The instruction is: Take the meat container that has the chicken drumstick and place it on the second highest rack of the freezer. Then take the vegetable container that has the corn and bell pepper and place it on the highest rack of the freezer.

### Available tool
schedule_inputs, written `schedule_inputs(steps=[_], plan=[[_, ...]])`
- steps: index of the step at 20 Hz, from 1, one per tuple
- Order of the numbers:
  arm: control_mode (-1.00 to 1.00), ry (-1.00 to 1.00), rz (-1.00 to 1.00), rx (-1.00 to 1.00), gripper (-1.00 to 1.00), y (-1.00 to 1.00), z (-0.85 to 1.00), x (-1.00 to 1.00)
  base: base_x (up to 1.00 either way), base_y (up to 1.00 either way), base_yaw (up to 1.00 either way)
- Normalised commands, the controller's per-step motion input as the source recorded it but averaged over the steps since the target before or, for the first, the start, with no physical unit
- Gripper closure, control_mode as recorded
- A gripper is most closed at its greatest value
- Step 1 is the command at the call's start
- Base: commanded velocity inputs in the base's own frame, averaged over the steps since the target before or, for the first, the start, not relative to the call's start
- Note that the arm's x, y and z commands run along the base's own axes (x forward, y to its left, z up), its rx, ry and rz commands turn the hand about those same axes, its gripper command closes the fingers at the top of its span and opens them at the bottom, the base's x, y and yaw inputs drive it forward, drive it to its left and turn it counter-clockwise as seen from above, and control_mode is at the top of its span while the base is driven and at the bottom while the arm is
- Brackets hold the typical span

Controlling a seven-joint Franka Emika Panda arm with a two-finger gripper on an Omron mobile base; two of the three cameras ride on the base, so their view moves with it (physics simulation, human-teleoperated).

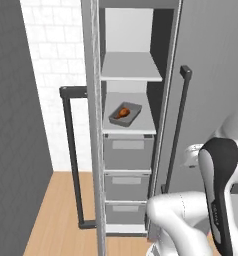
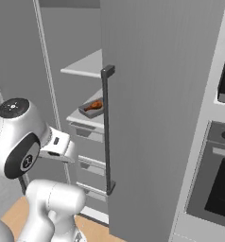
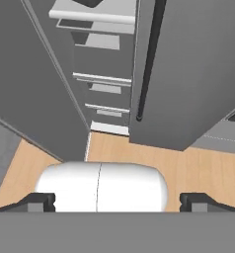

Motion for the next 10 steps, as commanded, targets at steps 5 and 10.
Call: schedule_inputs(steps=[5,10], plan=[[1.0,0.0,0.0,0.0,-1.0,0.0,0.0,0.0,-0.99,-0.42,-0.05],[1.0,0.0,0.0,0.0,-1.0,0.0,0.0,0.0,-0.49,-0.81,-0.37]])
